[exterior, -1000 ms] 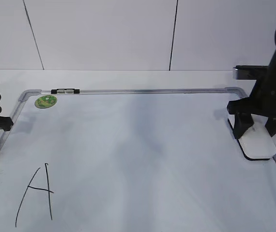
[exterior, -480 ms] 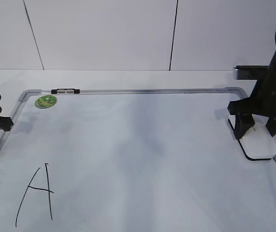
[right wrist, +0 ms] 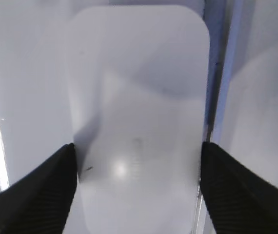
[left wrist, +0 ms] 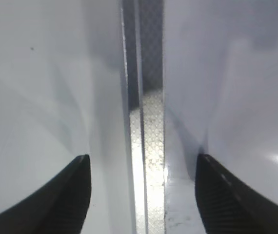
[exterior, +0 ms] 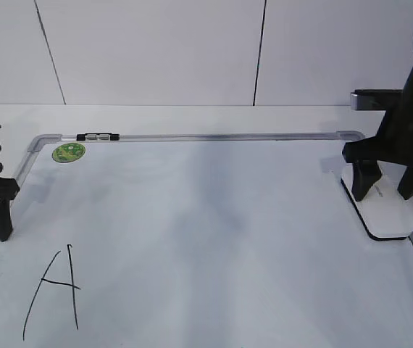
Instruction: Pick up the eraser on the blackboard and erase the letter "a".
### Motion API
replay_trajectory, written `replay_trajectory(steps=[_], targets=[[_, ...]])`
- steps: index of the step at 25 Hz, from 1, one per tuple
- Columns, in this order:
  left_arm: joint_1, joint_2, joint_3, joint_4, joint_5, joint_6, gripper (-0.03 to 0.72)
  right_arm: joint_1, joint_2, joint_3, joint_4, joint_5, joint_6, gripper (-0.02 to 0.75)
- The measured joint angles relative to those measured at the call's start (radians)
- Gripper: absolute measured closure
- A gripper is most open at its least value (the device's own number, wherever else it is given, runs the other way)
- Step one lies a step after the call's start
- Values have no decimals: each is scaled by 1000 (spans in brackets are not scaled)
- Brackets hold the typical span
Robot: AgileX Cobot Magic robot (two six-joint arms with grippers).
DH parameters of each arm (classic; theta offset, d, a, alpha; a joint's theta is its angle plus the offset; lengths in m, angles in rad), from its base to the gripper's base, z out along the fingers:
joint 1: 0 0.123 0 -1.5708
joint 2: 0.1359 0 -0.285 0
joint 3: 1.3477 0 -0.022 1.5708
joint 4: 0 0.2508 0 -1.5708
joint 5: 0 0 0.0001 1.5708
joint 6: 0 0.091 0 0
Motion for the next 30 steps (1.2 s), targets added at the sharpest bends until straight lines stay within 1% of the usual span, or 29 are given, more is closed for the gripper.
replay_trajectory(steps=[3,6,10,13,16,19,23,28,30], targets=[[0,-27,-2,0,16,0,169,0,0,-37,-2,57,0,145],[0,-62,-31,4,67,0,167,0,-2,-74,-6,106,3,146],[0,-138,-59,27,156,0,177,0,-43,-112,-1,115,3,146],[0,-206,-61,31,231,0,188,0,-106,-112,26,122,3,146],[0,-271,-61,32,264,0,195,0,-194,-97,42,124,3,146],[0,-353,-61,31,270,0,212,0,-320,-33,48,126,3,146],[0,-482,-61,15,276,1,255,0,-532,120,62,133,3,146],[0,-706,-10,-7,292,2,361,0,-831,299,74,144,3,146],[0,-787,15,-7,298,6,381,0,-935,339,74,151,3,146]])
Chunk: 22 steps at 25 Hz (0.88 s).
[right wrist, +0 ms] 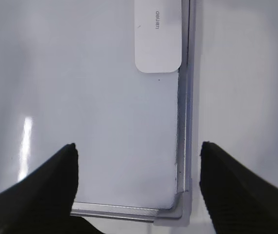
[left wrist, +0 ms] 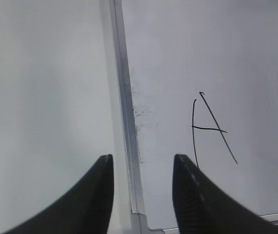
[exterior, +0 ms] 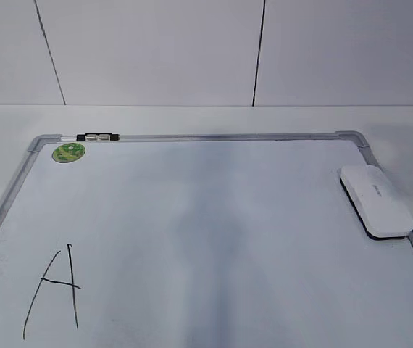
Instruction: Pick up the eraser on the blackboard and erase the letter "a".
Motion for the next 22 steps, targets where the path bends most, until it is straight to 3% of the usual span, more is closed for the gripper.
replay_trajectory(steps=[12,22], targets=[[0,-463,175,-19,17,17,398,0,-709,231,6,23,0,145],[0,-868,400,-20,31,87,398,0,-967,452,0,34,-5,146]])
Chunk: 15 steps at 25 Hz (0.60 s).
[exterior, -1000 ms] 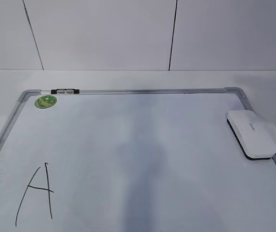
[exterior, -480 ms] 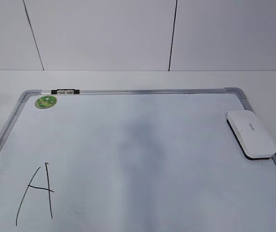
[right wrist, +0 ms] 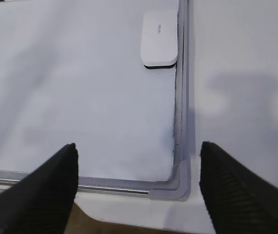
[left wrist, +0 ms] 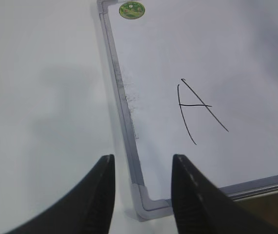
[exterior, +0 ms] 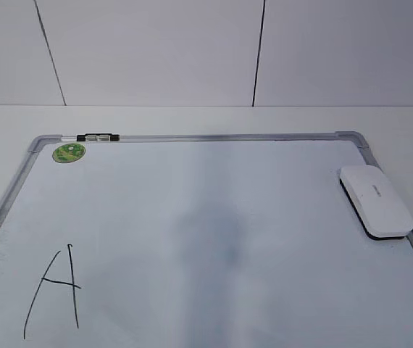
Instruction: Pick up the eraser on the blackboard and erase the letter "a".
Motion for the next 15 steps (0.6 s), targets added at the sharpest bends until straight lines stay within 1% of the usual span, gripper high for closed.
replay_trajectory(steps=[6,9,15], targets=[[0,-171,93,11,6,12,398,0,-9,94,-31,-71,-31,146],[-2,-210,137,11,8,13,398,0,-9,100,-35,-80,-38,146],[-2,-212,202,0,-115,14,398,0,-44,107,-37,-95,-48,146]])
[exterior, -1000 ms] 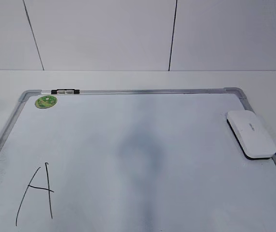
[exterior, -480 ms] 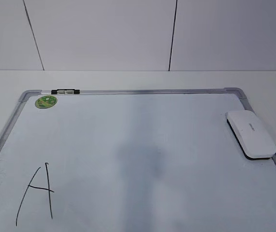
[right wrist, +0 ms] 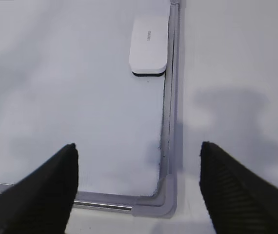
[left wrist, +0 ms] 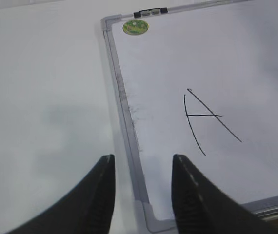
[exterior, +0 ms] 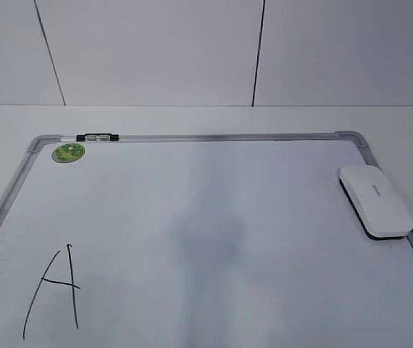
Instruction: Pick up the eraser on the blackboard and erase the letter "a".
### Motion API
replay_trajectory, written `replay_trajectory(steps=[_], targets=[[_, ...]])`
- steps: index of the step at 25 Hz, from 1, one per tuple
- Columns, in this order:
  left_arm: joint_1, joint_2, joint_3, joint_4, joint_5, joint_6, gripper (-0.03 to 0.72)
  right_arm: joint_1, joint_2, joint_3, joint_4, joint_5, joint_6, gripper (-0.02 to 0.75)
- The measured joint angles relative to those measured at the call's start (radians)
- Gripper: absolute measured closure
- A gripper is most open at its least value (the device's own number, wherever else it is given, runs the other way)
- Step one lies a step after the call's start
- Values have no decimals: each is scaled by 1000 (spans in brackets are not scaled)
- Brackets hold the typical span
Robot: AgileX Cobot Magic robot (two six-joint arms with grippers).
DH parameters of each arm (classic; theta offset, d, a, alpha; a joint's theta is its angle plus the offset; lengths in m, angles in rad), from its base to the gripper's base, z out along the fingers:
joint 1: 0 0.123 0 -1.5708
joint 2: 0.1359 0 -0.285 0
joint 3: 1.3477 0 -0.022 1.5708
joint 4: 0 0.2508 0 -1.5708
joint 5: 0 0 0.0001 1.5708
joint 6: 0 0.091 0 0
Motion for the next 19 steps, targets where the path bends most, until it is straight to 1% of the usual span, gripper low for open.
replay_trajectory(steps=[5,19], targets=[[0,0,12,-5,-31,1,398,0,-14,4,0,-10,-1,146],[0,-2,12,-14,-41,2,399,0,-14,5,0,-14,-1,146]])
